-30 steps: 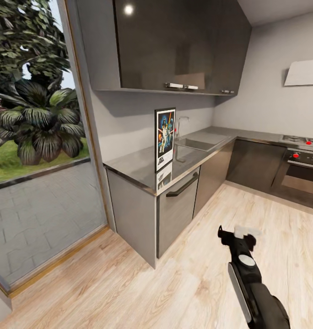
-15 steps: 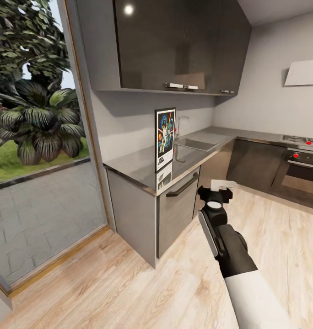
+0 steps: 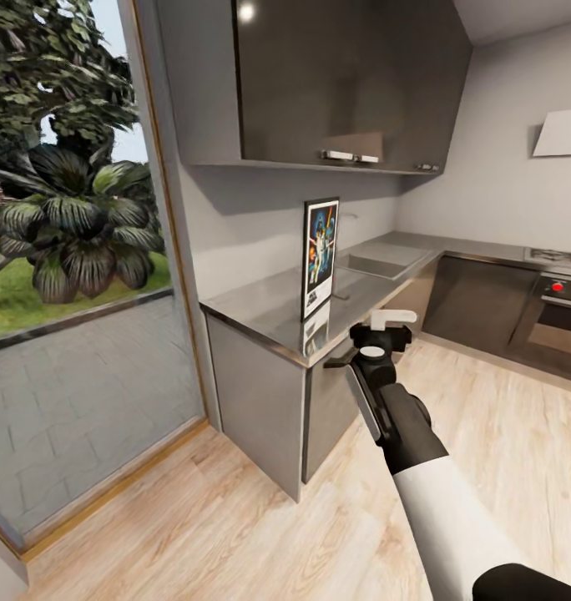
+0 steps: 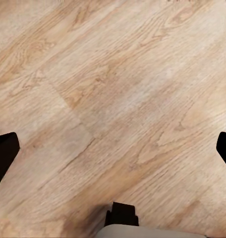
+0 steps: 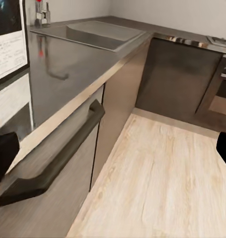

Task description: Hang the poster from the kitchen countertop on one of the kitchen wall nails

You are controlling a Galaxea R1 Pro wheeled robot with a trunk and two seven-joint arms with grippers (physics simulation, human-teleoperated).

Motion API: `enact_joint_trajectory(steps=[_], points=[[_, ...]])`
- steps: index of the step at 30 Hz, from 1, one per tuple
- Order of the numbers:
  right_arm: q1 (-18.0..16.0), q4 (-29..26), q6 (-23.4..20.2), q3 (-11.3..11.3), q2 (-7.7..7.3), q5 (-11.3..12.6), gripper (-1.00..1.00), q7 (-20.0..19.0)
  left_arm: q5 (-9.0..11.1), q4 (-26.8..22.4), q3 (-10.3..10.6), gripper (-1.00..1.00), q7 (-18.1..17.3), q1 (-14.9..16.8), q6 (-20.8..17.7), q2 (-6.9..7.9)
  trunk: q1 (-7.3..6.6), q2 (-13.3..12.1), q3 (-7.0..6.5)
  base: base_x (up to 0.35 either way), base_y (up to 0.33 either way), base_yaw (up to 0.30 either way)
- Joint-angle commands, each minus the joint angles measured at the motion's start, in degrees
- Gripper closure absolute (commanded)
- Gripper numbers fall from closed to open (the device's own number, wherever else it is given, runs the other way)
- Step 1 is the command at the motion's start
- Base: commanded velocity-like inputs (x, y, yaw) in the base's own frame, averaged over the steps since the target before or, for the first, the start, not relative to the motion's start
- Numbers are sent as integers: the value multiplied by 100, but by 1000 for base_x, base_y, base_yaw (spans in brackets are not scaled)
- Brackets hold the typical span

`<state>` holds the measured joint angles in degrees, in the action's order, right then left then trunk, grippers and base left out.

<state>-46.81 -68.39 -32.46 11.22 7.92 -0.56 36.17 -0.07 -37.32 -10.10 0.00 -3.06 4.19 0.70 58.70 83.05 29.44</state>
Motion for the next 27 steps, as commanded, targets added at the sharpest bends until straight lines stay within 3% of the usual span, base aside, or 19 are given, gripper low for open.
enact_joint_trajectory(steps=[1,10,13,14,16,20,27], points=[[-7,-3,-40,10,1,-5,-100,35,1,-4,-1,-100,0,-1,12,0,2,3,5,193,284,0],[-7,15,97,20,-1,10,-100,124,0,-4,-1,-100,0,-1,12,0,2,3,5,195,261,0],[-4,46,173,15,-1,267,-100,112,0,-4,-1,-100,0,-1,12,0,2,3,5,196,220,0],[-4,50,191,11,-5,535,-100,102,3,-4,-1,-100,0,-1,12,0,2,3,5,196,219,0],[-4,52,199,12,-8,758,-100,90,4,-4,-1,-100,0,-1,12,0,2,3,5,196,217,0],[0,53,254,12,-9,879,-100,40,4,-4,-1,-100,0,-1,12,0,2,3,5,195,211,0],[35,54,540,18,-9,1061,-100,-584,3,-4,-2,-100,0,-1,12,0,2,3,5,82,83,0]])
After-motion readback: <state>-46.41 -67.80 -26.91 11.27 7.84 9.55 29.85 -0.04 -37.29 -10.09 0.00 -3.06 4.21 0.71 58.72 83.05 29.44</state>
